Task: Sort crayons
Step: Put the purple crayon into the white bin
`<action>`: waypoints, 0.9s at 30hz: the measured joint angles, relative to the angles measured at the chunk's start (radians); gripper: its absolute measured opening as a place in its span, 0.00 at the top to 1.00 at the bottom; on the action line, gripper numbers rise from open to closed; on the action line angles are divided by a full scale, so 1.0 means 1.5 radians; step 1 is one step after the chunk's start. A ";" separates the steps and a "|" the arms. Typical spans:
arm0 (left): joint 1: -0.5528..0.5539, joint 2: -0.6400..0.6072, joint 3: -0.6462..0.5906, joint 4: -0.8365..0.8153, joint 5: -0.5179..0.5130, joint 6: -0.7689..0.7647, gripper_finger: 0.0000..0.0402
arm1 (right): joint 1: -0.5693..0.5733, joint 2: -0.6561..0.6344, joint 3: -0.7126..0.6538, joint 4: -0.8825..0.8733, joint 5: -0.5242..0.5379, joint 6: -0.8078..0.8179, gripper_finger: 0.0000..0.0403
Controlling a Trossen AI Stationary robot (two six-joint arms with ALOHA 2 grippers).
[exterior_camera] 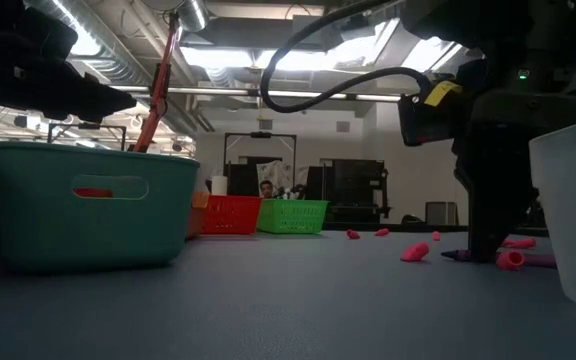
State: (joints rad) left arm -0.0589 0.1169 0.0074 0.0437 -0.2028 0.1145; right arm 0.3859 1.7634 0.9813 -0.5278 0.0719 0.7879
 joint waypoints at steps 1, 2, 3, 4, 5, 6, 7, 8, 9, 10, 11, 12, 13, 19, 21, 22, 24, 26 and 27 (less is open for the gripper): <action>0.000 0.000 0.000 0.000 0.000 0.000 0.75 | 0.000 0.000 0.000 0.000 0.000 0.000 0.96; 0.000 0.000 0.000 0.000 0.000 -0.002 0.75 | 0.000 0.000 0.000 0.000 0.000 0.000 0.96; 0.000 0.000 0.000 0.000 0.000 -0.006 0.75 | 0.000 0.000 0.000 0.000 0.000 0.000 0.95; 0.000 0.000 0.000 0.000 0.000 -0.010 0.75 | 0.000 0.000 0.000 0.001 0.000 0.000 0.95; 0.000 0.000 0.000 0.000 0.000 -0.012 0.75 | 0.000 0.000 -0.001 0.001 0.000 0.000 0.95; 0.000 0.000 0.000 0.000 0.000 -0.013 0.75 | 0.000 0.000 -0.001 0.001 0.000 0.000 0.95; 0.000 0.000 0.000 0.000 0.000 -0.013 0.75 | 0.000 0.000 -0.001 0.001 0.000 0.000 0.95; 0.000 0.000 0.000 0.000 0.000 -0.013 0.75 | 0.000 0.000 -0.001 0.001 0.000 -0.001 0.95; 0.000 0.000 0.000 0.000 0.000 -0.012 0.75 | 0.000 0.000 -0.001 0.001 0.000 0.000 0.95; 0.000 0.000 0.000 0.000 0.000 -0.009 0.75 | 0.000 0.001 -0.001 0.001 0.000 0.000 0.95; 0.000 0.000 0.000 0.000 0.000 -0.004 0.75 | 0.000 0.001 -0.001 0.001 0.000 -0.001 0.95; 0.000 0.000 0.000 0.000 0.000 -0.002 0.75 | 0.000 0.001 -0.001 0.001 0.000 -0.001 0.95; 0.000 0.000 0.000 0.000 0.000 -0.001 0.75 | 0.000 0.001 -0.001 0.001 0.000 -0.001 0.95; 0.000 0.000 0.000 0.000 0.000 0.000 0.75 | 0.000 0.001 -0.001 0.001 0.000 -0.001 0.95; 0.000 0.000 0.000 0.000 0.000 0.000 0.75 | 0.000 0.001 -0.001 0.002 0.000 -0.001 0.95; 0.000 0.000 0.000 0.000 0.000 0.000 0.75 | 0.000 0.001 -0.001 0.001 0.000 -0.001 0.95; 0.000 0.000 0.000 0.000 0.000 0.000 0.75 | 0.000 0.001 -0.001 0.002 0.000 -0.001 0.95; 0.000 0.000 0.000 0.000 0.000 0.000 0.75 | 0.000 0.001 -0.001 0.002 -0.001 -0.001 0.95; 0.000 -0.001 0.000 0.000 0.000 0.000 0.75 | 0.000 0.001 -0.001 0.002 -0.001 -0.001 0.95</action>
State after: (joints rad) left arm -0.0589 0.1160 0.0074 0.0441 -0.2031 0.1143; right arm 0.3859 1.7645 0.9798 -0.5255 0.0711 0.7869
